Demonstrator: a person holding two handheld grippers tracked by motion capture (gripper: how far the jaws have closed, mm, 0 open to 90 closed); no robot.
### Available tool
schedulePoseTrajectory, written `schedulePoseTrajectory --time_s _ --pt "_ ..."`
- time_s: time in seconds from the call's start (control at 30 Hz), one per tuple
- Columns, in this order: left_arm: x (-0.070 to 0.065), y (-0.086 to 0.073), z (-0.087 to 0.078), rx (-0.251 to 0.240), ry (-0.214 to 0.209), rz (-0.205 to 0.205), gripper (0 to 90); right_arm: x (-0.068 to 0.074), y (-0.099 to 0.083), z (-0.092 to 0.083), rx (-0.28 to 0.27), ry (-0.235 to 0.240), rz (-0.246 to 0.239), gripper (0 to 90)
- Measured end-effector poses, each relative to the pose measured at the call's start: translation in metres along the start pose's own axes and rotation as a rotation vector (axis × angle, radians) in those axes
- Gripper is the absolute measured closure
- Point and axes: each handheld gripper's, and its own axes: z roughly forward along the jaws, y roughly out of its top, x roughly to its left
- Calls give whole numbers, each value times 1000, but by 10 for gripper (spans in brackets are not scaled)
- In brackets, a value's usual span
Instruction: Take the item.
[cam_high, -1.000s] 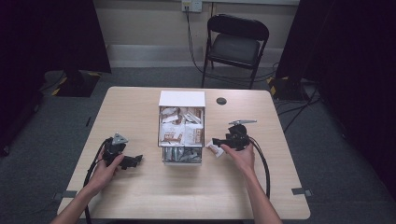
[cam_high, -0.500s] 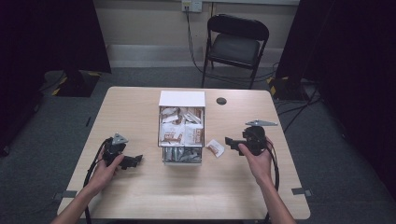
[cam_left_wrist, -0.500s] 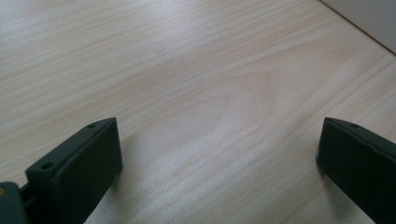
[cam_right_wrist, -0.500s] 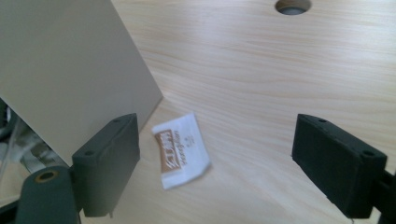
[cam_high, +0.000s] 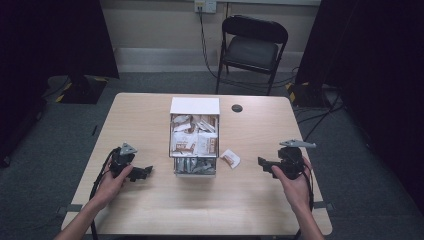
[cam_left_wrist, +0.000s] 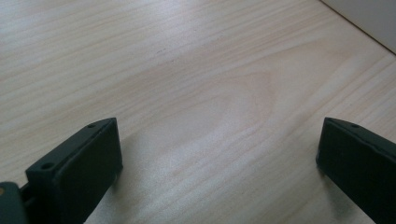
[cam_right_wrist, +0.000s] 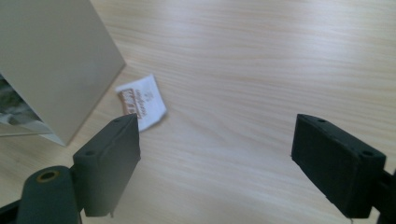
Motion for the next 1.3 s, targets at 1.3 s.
schedulePoseTrajectory --time_s 1.3 --pt "0 0 0 0 0 0 0 -51 -83 26 46 -257 82 23"
